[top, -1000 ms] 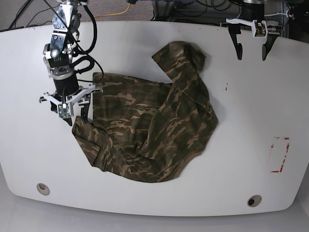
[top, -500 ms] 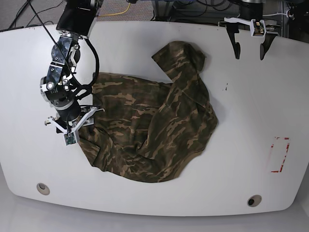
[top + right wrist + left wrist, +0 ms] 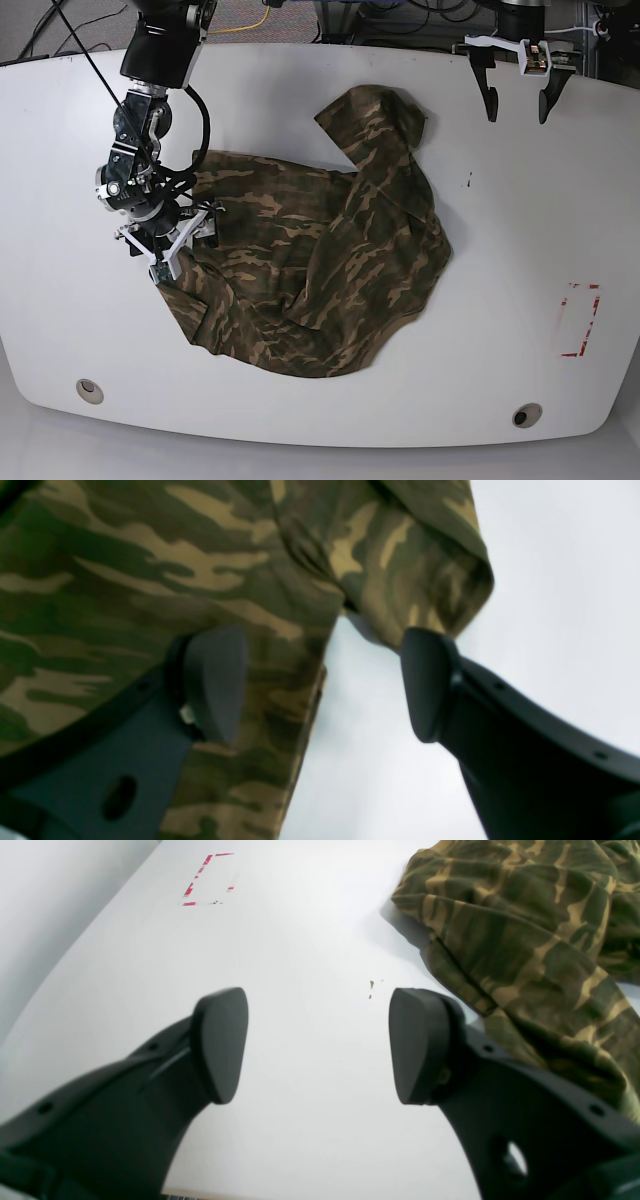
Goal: Layout the t-shirt on the table in an organized manner, then fold the t-shirt properly
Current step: 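Lower the right gripper onto the camouflage shirt's edge and close it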
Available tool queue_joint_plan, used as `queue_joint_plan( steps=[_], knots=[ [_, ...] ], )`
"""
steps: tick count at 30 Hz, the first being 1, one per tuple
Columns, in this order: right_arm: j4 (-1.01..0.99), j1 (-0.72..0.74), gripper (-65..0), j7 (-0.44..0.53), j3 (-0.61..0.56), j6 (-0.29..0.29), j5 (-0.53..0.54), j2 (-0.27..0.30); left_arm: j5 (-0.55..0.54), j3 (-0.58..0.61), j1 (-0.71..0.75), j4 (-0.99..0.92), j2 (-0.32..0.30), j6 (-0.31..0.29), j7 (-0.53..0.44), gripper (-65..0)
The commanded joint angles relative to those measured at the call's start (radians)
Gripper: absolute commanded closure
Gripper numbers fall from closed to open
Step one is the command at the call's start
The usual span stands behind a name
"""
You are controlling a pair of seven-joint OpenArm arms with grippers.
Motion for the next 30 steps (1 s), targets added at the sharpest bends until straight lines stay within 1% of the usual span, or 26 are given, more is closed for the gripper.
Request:
queue_joint_plan(
  steps=[1, 7, 11, 13, 14, 15, 16, 17, 18, 20, 21, 22, 25, 27, 30],
  knots=[
    [-0.035, 0.031, -44.5, 0.018, 0.002, 0.002, 0.045, 0.015, -0.001, -0.002, 0.015, 0.019, -0.002, 0.004, -0.027, -40.7],
    [-0.136, 0.065, -44.5, 0.021, 0.002, -0.001, 0.083, 0.018, -0.001, -0.002, 0.015, 0.019, -0.004, 0.004, -0.027, -40.7],
    [-0.144, 0.068, -43.8, 0.054, 0.0, -0.001, 0.088, 0.015, -0.001, -0.002, 0.013, 0.019, -0.004, 0.002, -0.027, -40.7],
    [-0.144, 0.068, -39.8, 0.062, 0.0, -0.001, 0.086, 0.012, -0.001, -0.002, 0.013, 0.019, -0.004, 0.002, -0.027, -40.7],
    [-0.144, 0.069, -36.0, 0.062, 0.0, -0.001, 0.086, 0.012, -0.001, -0.002, 0.012, 0.019, -0.004, 0.002, -0.027, -40.7],
    [-0.144, 0.069, -30.8, 0.064, 0.0, -0.001, 0.088, 0.01, -0.001, -0.002, 0.012, 0.019, -0.004, 0.002, -0.025, -40.7],
    [-0.144, 0.069, -27.6, 0.065, 0.0, -0.001, 0.088, 0.01, -0.001, -0.002, 0.012, 0.017, -0.004, 0.002, -0.025, -40.7],
    [-0.144, 0.069, -19.8, 0.067, 0.0, -0.001, 0.088, 0.01, -0.001, -0.002, 0.01, 0.017, -0.004, 0.002, -0.025, -40.7],
    [-0.144, 0.069, -13.6, 0.067, 0.0, -0.001, 0.089, 0.009, -0.001, -0.002, 0.01, 0.017, -0.004, 0.002, -0.025, -40.7],
    [-0.145, 0.069, -4.1, 0.067, 0.0, 0.001, 0.089, 0.009, -0.001, -0.002, 0.01, 0.017, -0.004, 0.002, -0.024, -40.7],
    [-0.145, 0.069, -1.3, 0.067, 0.0, 0.001, 0.089, 0.009, -0.001, -0.002, 0.01, 0.017, -0.004, 0.002, -0.024, -40.7],
    [-0.145, 0.066, 0.0, 0.067, 0.0, 0.001, 0.091, 0.009, -0.001, -0.002, 0.01, 0.017, -0.004, 0.002, -0.024, -40.7],
    [-0.145, 0.06, -1.3, 0.067, 0.002, 0.001, 0.091, 0.006, -0.001, -0.002, 0.008, 0.017, -0.004, 0.002, -0.024, -40.7],
    [-0.145, 0.051, -0.6, 0.067, 0.003, -0.006, 0.091, 0.0, -0.001, -0.002, 0.008, 0.017, -0.004, 0.002, -0.024, -40.7],
    [-0.13, 0.026, 0.0, 0.067, 0.051, -0.009, 0.091, -0.019, -0.001, -0.002, 0.008, 0.017, -0.004, 0.002, -0.024, -40.7]
  ],
)
